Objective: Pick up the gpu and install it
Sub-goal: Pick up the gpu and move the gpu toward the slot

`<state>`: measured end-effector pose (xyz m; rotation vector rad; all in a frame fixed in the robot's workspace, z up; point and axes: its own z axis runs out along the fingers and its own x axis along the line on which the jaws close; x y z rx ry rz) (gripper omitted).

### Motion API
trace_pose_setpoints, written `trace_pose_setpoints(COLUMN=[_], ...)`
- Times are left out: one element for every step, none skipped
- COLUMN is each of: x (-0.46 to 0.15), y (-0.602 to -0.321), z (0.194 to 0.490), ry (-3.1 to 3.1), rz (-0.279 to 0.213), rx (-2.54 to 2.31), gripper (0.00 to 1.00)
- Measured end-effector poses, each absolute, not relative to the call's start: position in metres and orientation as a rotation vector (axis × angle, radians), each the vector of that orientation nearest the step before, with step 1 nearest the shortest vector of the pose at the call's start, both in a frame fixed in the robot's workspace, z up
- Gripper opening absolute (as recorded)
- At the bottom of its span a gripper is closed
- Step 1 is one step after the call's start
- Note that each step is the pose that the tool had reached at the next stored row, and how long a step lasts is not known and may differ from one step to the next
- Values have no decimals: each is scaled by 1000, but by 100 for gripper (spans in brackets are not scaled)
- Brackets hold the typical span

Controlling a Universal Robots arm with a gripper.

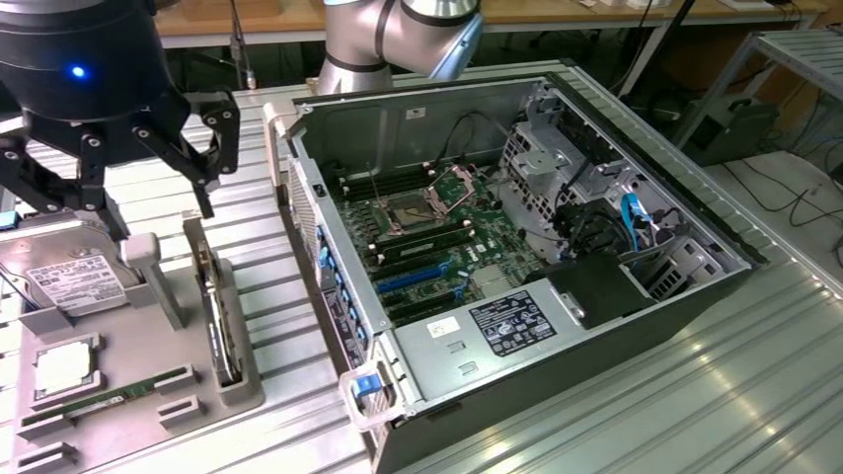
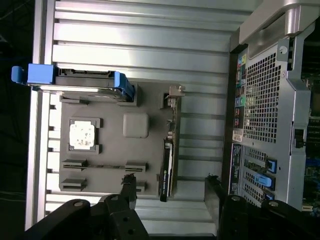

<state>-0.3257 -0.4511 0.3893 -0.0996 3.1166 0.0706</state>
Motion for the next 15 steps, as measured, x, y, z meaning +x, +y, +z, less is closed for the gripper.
trace_pose_setpoints(x=[-326, -326, -326, -326, -326, -326, -326, -326, -326, -326, -326, -326, -326, -326, -326], y=[-452, -452, -454, -456, -459, -460, -460, -460, -460, -460, -460, -460, -460, -460, -461], z=[388, 387, 385, 384, 382, 380, 378, 376, 374, 373, 371, 369, 367, 365, 363], ry=[3117, 3118, 3118, 3119, 3119, 3118, 3118, 3119, 3119, 3119, 3119, 3119, 3119, 3119, 3119], rz=[71, 71, 71, 71, 71, 71, 71, 71, 71, 71, 71, 71, 70, 70, 70], rx=[-106, -110, -114, -117, -117, -118, -118, -118, -117, -114, -104, -90, -78, -70, -64], gripper=[66, 66, 66, 66, 66, 66, 66, 66, 66, 66, 66, 66, 66, 66, 66])
